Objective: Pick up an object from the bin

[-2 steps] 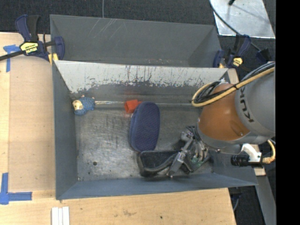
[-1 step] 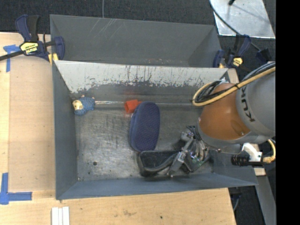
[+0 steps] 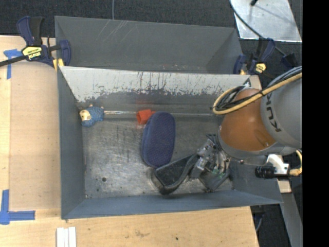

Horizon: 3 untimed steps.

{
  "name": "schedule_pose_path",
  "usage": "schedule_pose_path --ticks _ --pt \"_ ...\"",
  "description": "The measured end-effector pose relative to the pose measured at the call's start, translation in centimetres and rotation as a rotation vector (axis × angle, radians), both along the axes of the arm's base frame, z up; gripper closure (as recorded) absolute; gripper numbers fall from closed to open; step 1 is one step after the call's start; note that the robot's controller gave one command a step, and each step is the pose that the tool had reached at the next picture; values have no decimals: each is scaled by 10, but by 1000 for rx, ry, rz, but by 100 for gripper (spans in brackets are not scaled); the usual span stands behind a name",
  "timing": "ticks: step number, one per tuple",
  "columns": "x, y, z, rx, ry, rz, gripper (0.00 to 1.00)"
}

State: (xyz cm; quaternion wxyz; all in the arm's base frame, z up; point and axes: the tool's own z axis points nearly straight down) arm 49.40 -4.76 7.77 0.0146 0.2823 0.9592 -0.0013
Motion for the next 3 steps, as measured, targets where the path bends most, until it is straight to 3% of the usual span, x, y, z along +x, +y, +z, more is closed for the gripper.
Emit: schedule_pose_path --ticks 1,3 --pt "0 -1 14 10 29 5 100" --pt "-1 -1 82 9 25 14 100"
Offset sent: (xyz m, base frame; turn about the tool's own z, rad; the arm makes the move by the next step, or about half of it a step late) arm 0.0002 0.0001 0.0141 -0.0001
